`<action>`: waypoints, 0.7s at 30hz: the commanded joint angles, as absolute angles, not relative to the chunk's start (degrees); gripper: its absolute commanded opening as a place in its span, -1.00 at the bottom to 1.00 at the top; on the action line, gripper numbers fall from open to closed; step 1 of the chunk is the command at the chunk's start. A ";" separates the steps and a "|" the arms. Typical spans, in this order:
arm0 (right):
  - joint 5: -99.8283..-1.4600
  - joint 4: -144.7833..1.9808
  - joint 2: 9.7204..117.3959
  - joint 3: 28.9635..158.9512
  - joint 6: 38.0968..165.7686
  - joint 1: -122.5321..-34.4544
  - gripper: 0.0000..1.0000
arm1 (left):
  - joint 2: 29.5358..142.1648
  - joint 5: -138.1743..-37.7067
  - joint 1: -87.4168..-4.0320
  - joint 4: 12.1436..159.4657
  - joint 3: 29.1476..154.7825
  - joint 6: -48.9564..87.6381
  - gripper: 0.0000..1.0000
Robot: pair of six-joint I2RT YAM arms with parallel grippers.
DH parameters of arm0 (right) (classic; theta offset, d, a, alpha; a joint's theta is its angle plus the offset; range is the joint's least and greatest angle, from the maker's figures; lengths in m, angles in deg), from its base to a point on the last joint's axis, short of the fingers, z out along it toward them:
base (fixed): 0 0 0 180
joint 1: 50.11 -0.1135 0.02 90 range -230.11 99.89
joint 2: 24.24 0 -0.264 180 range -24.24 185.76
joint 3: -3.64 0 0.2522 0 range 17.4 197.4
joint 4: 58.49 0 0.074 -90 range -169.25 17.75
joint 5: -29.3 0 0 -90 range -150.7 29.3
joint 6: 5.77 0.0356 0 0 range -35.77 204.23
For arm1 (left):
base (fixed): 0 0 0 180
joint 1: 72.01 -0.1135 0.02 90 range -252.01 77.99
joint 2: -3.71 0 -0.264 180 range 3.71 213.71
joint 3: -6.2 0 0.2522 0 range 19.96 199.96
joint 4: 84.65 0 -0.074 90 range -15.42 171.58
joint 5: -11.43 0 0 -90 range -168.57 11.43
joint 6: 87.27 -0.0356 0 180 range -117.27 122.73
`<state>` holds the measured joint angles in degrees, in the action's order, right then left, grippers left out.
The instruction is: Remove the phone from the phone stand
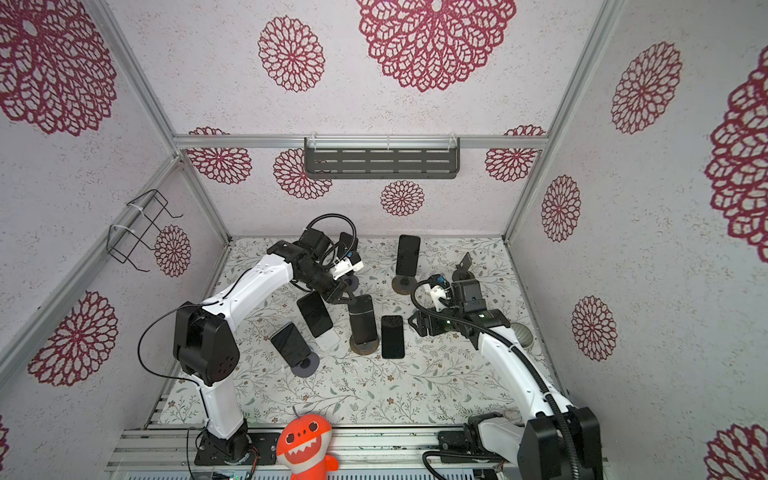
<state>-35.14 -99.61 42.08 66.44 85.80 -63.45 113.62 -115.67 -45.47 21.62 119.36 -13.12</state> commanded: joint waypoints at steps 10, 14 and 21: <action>-36.53 -96.60 38.90 65.88 86.71 -63.19 0.62 | 112.80 -114.37 -45.17 21.95 122.77 -11.08 -0.96; -38.05 -93.62 34.84 65.39 87.63 -64.37 0.61 | 111.77 -115.52 -45.21 21.96 124.00 -9.51 -1.00; -43.84 -92.34 32.60 68.55 87.93 -71.68 0.62 | 110.34 -117.58 -45.29 20.49 128.17 -5.02 -1.00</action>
